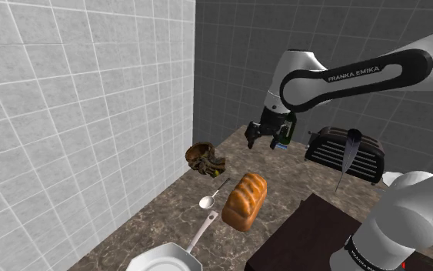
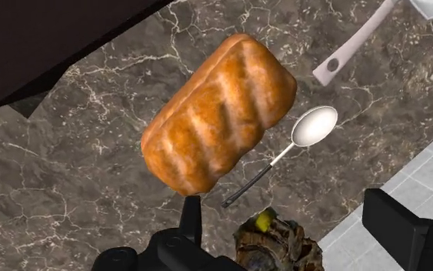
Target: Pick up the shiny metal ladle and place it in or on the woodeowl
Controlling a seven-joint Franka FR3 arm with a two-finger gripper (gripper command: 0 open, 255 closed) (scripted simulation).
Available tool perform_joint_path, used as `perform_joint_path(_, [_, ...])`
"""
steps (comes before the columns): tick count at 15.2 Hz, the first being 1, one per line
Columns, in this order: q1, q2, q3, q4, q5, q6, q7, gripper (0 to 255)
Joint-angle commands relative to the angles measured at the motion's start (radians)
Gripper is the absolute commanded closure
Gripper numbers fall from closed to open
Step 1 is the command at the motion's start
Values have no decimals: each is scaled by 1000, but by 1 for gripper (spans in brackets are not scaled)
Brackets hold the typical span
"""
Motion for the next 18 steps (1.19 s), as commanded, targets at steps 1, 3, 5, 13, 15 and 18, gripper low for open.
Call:
perform_joint_path(1, [-11,66,28,-5,8,74,69,0])
perform_joint_path(3, [-23,137,56,-6,11,145,137,0])
perform_joint_path(5, [-37,213,82,0,7,215,208,0])
perform_joint_path(13, [-78,553,140,84,-108,461,541,0])
perform_joint_path(15, [-72,641,129,119,-157,509,635,0])
perform_joint_path(18, [-40,770,89,182,-221,569,765,0])
